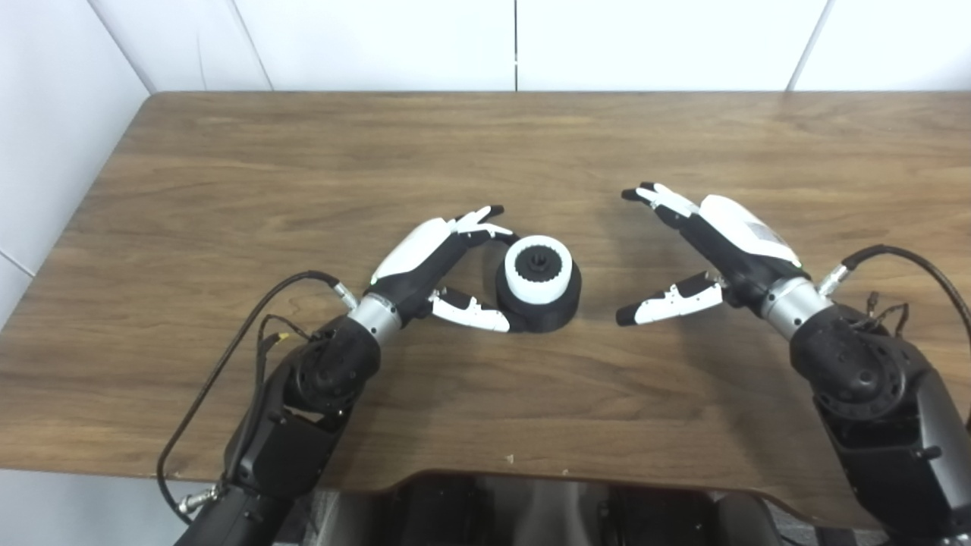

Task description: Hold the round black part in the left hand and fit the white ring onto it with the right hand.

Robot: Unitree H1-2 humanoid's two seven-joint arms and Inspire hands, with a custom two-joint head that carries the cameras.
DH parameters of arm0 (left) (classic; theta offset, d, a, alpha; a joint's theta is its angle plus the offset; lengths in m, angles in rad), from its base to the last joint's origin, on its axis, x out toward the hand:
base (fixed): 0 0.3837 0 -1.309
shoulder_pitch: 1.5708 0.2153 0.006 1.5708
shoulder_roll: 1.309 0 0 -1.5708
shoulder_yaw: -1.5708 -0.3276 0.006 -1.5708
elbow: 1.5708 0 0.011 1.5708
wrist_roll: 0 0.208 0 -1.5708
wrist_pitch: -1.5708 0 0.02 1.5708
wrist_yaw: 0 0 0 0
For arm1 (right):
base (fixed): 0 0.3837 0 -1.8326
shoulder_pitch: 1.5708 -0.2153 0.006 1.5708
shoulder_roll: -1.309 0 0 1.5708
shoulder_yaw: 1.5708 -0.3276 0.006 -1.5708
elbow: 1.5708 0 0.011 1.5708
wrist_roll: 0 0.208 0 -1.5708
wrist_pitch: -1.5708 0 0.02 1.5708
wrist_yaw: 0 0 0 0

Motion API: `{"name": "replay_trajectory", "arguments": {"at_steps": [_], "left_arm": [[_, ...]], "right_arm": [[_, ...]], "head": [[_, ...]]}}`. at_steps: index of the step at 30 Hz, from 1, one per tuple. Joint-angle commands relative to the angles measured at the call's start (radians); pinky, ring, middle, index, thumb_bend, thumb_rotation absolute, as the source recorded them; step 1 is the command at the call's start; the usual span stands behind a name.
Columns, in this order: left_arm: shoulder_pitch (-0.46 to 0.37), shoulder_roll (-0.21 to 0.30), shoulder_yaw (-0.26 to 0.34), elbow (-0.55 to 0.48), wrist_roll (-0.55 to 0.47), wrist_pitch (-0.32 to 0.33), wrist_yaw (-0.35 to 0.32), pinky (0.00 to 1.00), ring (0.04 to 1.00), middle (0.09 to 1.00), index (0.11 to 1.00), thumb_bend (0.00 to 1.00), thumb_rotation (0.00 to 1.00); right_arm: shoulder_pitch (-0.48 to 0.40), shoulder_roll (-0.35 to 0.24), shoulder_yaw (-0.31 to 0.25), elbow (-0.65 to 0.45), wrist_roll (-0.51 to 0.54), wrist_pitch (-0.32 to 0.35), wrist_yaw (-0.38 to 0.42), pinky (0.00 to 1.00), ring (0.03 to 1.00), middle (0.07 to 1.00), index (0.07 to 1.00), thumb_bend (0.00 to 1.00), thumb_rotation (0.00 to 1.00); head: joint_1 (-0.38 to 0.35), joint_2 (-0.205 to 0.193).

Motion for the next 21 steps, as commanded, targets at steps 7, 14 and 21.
{"name": "replay_trajectory", "arguments": {"at_steps": [7, 14, 21], "left_arm": [[-0.007, 0.024, 0.045, -0.033, -0.022, 0.041, -0.005, 1.00, 1.000, 1.000, 0.829, 0.98, 0.31], [-0.002, 0.019, 0.072, -0.036, -0.050, 0.019, 0.014, 1.00, 1.000, 1.000, 0.841, 0.94, 0.34], [-0.010, -0.001, 0.098, -0.023, -0.065, -0.033, 0.059, 0.89, 0.991, 0.980, 0.844, 0.84, 0.33]], "right_arm": [[-0.026, -0.005, -0.039, 0.009, 0.046, -0.033, -0.040, 0.89, 0.963, 0.978, 0.918, 0.97, 0.40], [0.002, 0.031, -0.063, 0.019, 0.078, -0.076, -0.125, 0.71, 0.876, 0.920, 0.845, 0.87, 0.25], [0.015, 0.076, -0.084, 0.041, 0.112, -0.114, -0.209, 0.70, 0.839, 0.880, 0.804, 0.74, 0.18]], "head": [[-0.010, -0.006], [-0.036, -0.022], [-0.033, -0.024]]}}
